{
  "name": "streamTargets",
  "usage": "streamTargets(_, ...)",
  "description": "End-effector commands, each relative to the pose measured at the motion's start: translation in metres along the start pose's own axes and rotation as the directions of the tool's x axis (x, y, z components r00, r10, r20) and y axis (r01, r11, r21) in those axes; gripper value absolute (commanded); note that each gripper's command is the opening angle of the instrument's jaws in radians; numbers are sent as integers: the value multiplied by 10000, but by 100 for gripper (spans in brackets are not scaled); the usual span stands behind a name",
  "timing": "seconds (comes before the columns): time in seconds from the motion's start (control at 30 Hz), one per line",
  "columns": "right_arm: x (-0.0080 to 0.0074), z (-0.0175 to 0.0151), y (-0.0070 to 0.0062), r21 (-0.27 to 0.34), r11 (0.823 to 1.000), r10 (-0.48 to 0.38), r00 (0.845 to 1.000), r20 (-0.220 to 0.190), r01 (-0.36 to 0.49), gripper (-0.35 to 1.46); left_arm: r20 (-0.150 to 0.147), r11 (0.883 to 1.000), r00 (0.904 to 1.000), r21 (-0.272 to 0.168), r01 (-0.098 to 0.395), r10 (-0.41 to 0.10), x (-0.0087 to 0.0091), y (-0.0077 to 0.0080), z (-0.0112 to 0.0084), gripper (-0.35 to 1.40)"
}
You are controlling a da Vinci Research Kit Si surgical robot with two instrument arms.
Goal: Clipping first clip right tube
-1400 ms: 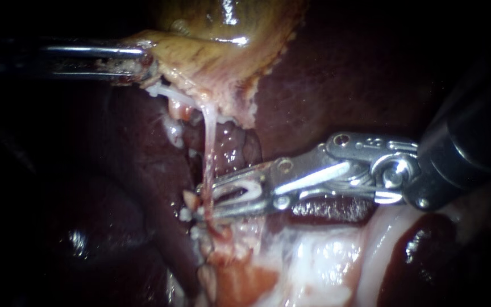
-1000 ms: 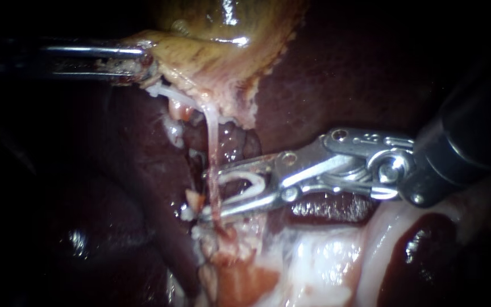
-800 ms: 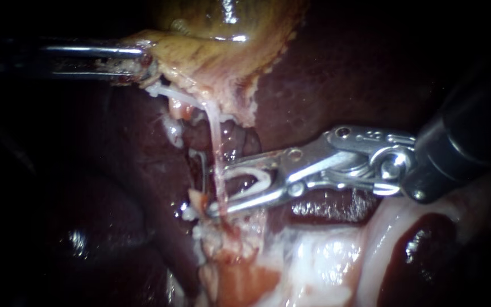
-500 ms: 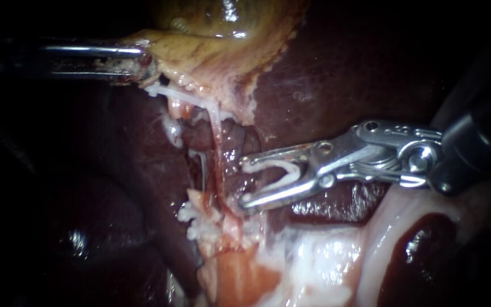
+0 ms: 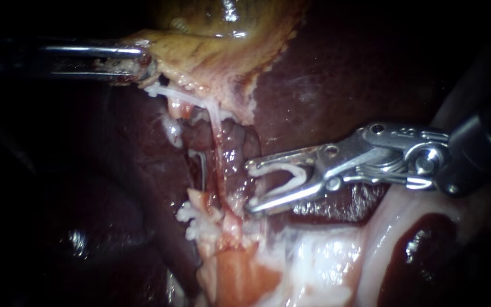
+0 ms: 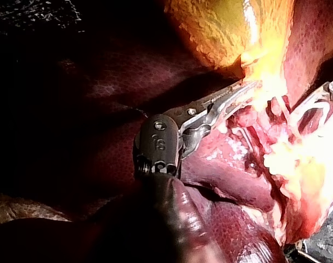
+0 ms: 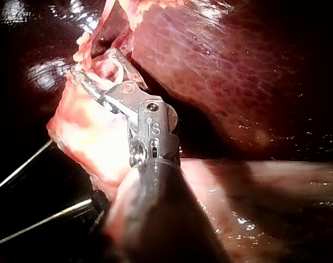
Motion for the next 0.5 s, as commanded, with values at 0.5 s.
streamTargets(0.5,-12,75,-5,96,9999,120,9999,0,-120,50,-2,10000,10000,2,0,0,0,0,1,-35)
